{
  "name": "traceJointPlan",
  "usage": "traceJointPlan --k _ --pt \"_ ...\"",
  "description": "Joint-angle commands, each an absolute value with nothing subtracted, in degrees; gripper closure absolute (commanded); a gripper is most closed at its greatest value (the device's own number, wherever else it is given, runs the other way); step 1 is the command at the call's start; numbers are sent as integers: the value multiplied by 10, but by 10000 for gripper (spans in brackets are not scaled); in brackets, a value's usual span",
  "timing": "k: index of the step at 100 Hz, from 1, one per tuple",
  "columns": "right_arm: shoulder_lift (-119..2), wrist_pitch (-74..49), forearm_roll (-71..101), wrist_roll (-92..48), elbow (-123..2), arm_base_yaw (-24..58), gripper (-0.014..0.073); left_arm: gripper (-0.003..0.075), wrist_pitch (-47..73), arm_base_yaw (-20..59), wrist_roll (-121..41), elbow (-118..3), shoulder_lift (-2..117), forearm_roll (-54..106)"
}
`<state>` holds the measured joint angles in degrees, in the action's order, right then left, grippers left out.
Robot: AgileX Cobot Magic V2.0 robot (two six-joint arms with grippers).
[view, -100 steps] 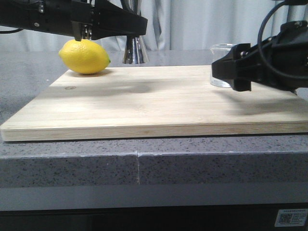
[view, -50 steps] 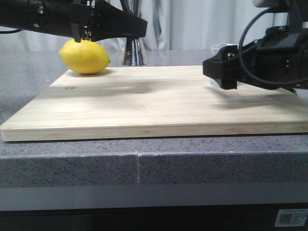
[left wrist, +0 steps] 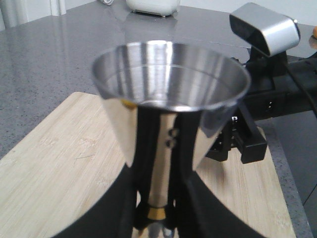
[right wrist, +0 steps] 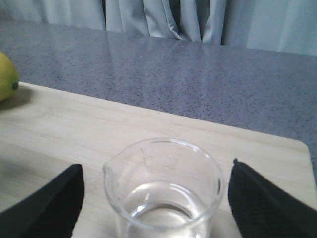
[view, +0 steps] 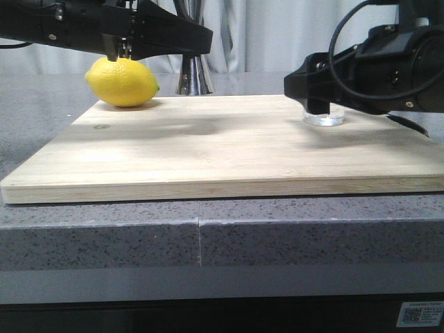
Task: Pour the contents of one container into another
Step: 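Close the right gripper on the glass beaker and lift it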
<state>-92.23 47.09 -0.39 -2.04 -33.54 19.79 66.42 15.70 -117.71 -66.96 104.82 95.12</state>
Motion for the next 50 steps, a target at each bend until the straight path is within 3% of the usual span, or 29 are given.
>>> traceJointPlan --k 1,50 --pt "-915 515 -9 -23 -350 193 53 739 727 166 -1176 -687 1017 990" --pt "-926 530 -9 -23 -350 193 83 739 727 171 -1176 -687 1017 989"
